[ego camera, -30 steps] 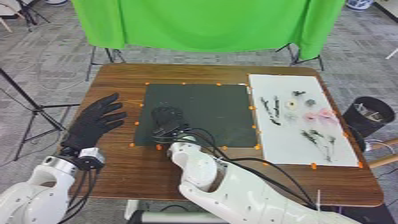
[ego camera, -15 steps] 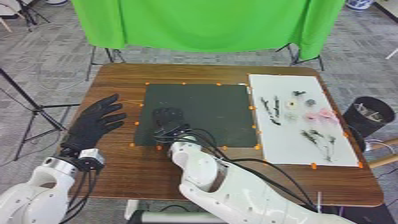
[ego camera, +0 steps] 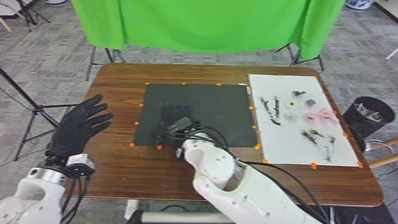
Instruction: Arrange flowers
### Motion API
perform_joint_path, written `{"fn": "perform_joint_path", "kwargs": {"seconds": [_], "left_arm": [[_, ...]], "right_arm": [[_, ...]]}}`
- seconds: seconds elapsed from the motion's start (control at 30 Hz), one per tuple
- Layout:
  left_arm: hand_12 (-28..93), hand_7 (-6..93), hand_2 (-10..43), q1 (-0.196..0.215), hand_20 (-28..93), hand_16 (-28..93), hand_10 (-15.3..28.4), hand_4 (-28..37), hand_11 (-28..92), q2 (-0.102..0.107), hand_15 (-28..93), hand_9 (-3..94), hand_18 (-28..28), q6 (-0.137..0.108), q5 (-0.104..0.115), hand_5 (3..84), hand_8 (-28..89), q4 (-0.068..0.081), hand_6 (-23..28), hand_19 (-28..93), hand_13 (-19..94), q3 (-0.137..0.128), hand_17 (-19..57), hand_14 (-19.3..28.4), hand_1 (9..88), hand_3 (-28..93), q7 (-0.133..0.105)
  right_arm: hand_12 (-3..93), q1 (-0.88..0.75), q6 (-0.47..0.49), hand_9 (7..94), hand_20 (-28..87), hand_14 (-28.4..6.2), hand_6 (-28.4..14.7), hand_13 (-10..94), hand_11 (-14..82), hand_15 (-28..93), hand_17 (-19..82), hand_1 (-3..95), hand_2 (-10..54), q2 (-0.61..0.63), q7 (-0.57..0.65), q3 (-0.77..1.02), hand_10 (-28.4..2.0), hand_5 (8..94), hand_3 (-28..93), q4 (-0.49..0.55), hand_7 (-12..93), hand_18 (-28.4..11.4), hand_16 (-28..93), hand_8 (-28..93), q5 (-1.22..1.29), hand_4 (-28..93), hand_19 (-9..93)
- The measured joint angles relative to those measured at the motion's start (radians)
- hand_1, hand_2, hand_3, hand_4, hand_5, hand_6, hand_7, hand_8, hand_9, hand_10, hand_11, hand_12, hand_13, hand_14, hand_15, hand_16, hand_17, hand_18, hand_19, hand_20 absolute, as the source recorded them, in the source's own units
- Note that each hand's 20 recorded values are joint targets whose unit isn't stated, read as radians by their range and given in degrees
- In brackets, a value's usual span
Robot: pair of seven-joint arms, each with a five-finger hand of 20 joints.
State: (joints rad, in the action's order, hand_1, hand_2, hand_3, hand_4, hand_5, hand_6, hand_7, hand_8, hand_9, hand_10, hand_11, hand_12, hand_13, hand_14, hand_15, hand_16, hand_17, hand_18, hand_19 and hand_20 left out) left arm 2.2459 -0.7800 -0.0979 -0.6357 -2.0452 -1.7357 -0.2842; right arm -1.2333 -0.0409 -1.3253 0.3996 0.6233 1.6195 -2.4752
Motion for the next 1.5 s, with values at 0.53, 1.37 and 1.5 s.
{"fn": "perform_joint_path", "kwargs": {"seconds": [0.53,1.37,1.5], "left_arm": [[16,21.0,-5.4,0.100,11,-1,11.9,-24.2,24,-0.016,39,23.7,22.6,-0.010,0.010,27.5,-11,-0.015,3.1,48,21,-0.044,-8.2,15.6,25.1,70,-0.007],[16,21.0,-5.4,0.130,11,-1,11.9,-24.2,24,-0.028,39,23.7,22.6,-0.016,0.009,27.5,-11,-0.025,3.1,48,21,-0.057,-8.2,15.6,25.1,70,-0.006],[16,21.0,-5.3,0.130,11,-1,11.9,-24.2,24,-0.029,39,23.7,22.6,-0.017,0.009,27.5,-11,-0.026,3.1,48,21,-0.059,-8.2,15.6,25.1,70,-0.005]], "right_arm": [[23.8,-0.182,0.013,59.3,50,-12.0,-7.3,57,37.5,73,33,19.8,-9.5,0.338,0.051,0.387,-14.7,55.2,82,0.320,25,-22.1,24,-11,0.071,-28,93],[24.3,-0.694,0.442,55.1,49,-12.7,-12.4,53,37.8,72,28,12.2,-9.5,0.568,0.399,0.938,-16.9,49.8,76,0.461,21,-23.3,20,-8,0.198,-28,90],[25.1,-0.693,0.524,59.3,48,-11.1,-9.8,57,40.0,71,30,16.9,-9.5,0.568,0.421,0.943,-15.5,53.5,79,0.462,24,-23.1,21,-10,0.218,-28,91]]}}
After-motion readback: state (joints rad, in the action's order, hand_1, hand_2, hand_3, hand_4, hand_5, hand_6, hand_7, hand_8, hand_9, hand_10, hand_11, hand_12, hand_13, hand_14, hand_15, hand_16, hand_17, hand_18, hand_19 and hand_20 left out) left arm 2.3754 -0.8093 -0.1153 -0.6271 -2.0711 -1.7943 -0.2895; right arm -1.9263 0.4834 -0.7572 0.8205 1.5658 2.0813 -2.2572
